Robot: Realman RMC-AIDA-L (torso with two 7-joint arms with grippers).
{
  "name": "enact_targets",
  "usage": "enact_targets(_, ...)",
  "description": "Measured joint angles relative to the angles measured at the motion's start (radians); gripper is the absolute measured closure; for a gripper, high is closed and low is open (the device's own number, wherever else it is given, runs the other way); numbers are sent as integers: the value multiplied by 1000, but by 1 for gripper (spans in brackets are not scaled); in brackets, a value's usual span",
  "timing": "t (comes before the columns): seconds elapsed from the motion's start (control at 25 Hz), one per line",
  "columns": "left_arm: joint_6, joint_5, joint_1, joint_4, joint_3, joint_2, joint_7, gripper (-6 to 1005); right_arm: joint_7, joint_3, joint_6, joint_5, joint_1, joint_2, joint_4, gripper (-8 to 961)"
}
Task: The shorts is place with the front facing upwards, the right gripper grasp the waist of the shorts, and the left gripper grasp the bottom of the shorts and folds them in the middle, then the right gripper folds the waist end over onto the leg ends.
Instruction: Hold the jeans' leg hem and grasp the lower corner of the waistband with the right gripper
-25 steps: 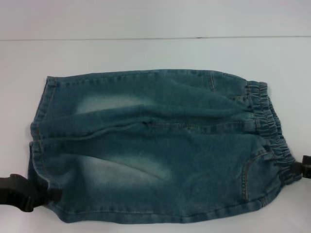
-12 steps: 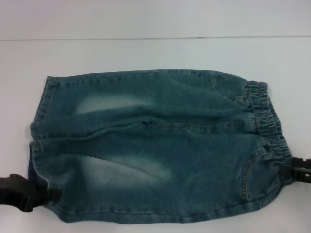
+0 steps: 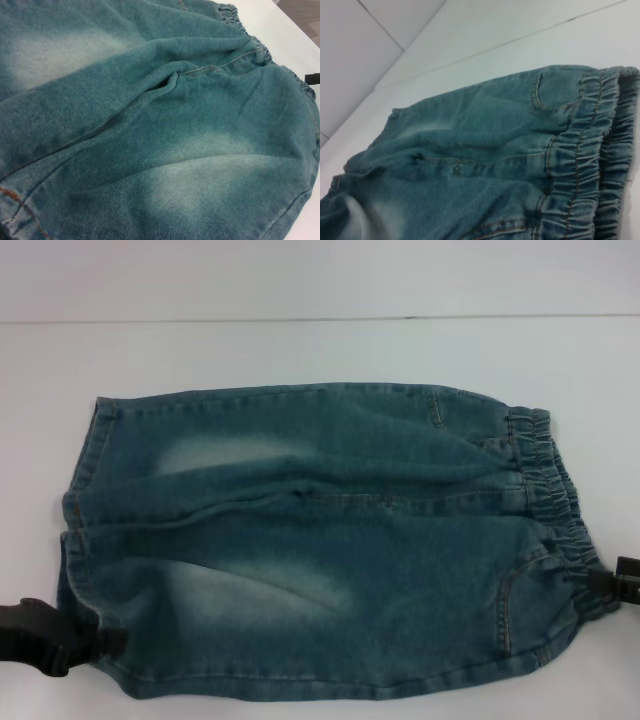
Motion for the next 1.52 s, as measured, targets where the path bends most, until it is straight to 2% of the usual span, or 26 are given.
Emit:
enact_targets(0.52, 15, -1, -11, 6, 0, 0, -1, 990, 41, -77, -32, -3, 16, 6, 1, 52)
enact_targets(0.84, 22, -2, -12, 8, 0, -1, -2, 986, 65, -81, -26, -3, 8, -8, -2, 53)
enact_targets(1.52, 23, -2, -14, 4, 0, -3, -2, 978, 75, -98, -47, -22, 22, -7, -1, 54)
